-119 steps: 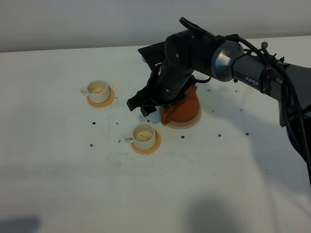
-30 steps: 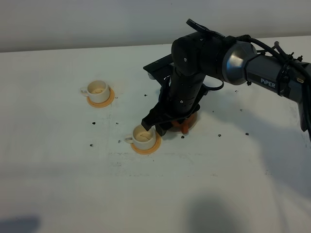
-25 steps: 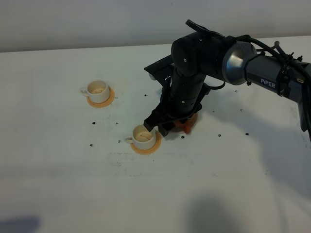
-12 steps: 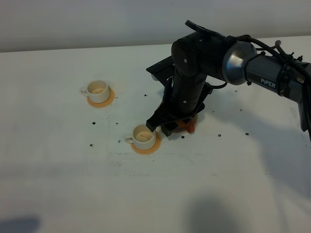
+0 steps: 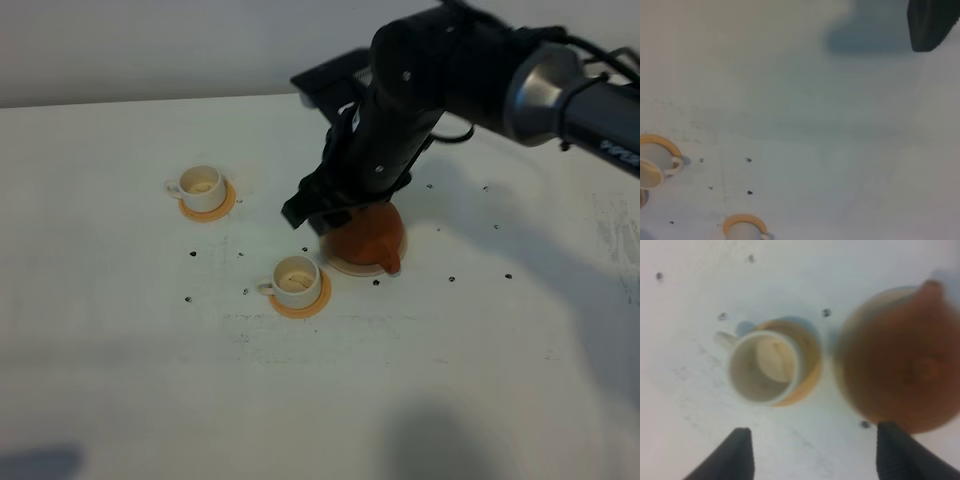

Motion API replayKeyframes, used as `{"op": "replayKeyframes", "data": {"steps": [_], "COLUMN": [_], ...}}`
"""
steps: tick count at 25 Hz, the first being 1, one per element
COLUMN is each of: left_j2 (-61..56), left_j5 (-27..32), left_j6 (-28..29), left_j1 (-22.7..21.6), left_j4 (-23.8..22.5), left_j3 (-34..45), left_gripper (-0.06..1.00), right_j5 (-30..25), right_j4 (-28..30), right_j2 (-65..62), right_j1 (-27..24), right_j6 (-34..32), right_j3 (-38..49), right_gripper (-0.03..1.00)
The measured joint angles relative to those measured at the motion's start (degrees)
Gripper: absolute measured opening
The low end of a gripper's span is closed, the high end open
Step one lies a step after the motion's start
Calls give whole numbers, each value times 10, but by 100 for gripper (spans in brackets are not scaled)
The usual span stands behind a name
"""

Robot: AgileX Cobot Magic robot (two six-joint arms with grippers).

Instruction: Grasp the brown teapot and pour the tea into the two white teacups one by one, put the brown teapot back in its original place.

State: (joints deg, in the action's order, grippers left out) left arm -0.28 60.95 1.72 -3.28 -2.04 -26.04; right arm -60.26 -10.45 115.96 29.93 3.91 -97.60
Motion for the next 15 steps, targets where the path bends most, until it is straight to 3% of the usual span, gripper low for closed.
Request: {"op": "replayKeyframes", "data": {"steps": [7, 15], "left_j2": [0, 0], "left_j5": [0, 0], "left_j6": [0, 0], "left_j1": [0, 0], "left_j4": [0, 0], "left_j3": [0, 0], "left_gripper": [35, 35], "right_j5": [36, 150], "right_j4": [125, 184], "right_j2": [-87, -160], "right_j1": [0, -1], "right_j6": [-62, -145], "right_j3": [109, 247], "right_gripper": [52, 52]}}
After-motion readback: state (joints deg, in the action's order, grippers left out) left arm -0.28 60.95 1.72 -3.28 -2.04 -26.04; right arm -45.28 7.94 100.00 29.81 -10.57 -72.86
